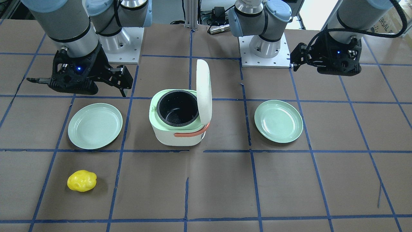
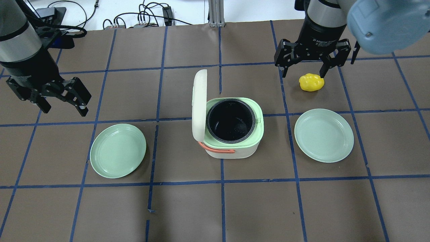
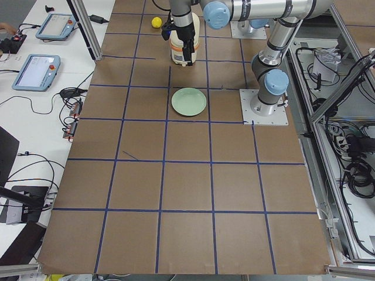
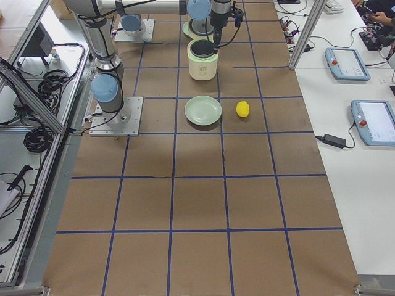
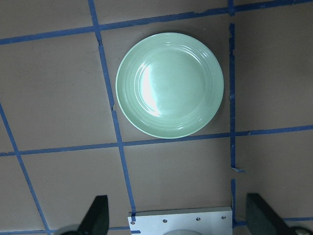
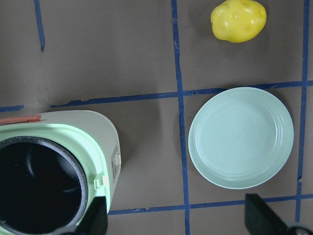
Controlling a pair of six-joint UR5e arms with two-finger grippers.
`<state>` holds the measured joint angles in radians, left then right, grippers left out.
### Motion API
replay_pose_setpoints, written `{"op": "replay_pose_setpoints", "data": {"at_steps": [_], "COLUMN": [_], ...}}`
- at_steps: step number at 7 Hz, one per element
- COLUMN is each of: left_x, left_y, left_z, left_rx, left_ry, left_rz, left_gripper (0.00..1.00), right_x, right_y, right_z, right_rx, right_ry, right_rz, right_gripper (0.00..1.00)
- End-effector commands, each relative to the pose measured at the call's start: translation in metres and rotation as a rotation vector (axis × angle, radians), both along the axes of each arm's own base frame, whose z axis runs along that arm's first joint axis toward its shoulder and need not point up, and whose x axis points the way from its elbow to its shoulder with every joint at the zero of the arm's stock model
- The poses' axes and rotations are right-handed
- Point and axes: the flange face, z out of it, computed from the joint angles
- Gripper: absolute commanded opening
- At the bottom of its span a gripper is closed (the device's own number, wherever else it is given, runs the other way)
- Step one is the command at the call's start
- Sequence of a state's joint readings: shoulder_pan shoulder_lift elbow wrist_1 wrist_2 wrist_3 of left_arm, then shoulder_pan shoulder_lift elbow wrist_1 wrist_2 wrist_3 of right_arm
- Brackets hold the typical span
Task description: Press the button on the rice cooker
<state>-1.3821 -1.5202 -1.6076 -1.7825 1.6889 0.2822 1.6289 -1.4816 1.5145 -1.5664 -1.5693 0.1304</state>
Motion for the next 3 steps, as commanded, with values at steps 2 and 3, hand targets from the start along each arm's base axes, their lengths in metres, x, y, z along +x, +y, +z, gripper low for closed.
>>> {"op": "replay_pose_setpoints", "data": {"at_steps": [2,3], "left_x": [0.0,0.0], "left_y": [0.0,0.0], "left_z": [0.0,0.0], "left_rx": [0.0,0.0], "left_ry": [0.0,0.0], "left_rz": [0.0,0.0], "left_gripper": [1.0,1.0], "right_x": [0.0001,0.001], "right_y": [0.0002,0.0012], "right_z": [-0.0027,-0.0062], "right_rx": [0.006,0.012], "right_ry": [0.0,-0.001], "right_rz": [0.0,0.0], "right_gripper": [1.0,1.0]}}
